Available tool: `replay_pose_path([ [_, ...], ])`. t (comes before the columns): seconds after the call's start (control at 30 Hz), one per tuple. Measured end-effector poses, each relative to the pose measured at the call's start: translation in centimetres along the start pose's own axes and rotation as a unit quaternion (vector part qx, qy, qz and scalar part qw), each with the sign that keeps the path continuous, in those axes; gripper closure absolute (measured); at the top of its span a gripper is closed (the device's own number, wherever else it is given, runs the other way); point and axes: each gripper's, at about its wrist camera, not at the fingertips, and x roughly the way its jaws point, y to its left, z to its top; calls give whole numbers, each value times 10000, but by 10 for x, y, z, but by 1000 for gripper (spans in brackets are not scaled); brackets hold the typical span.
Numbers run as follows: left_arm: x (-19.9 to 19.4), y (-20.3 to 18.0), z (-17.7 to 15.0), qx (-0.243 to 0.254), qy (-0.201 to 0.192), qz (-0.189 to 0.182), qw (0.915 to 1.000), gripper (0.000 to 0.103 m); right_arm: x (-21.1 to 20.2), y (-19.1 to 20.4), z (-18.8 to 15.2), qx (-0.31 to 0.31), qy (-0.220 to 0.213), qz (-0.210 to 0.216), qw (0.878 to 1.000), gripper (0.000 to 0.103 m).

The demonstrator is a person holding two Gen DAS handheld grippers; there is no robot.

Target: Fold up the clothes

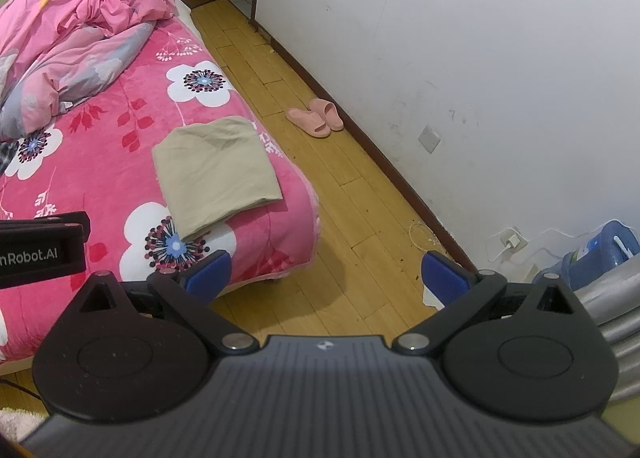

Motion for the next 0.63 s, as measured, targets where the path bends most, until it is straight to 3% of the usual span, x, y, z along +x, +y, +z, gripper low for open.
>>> replay_pose_path([
  [0.63,8,0,7,-73,46,27,10000,3,5,4,7,-61,21,-5,10000,1],
])
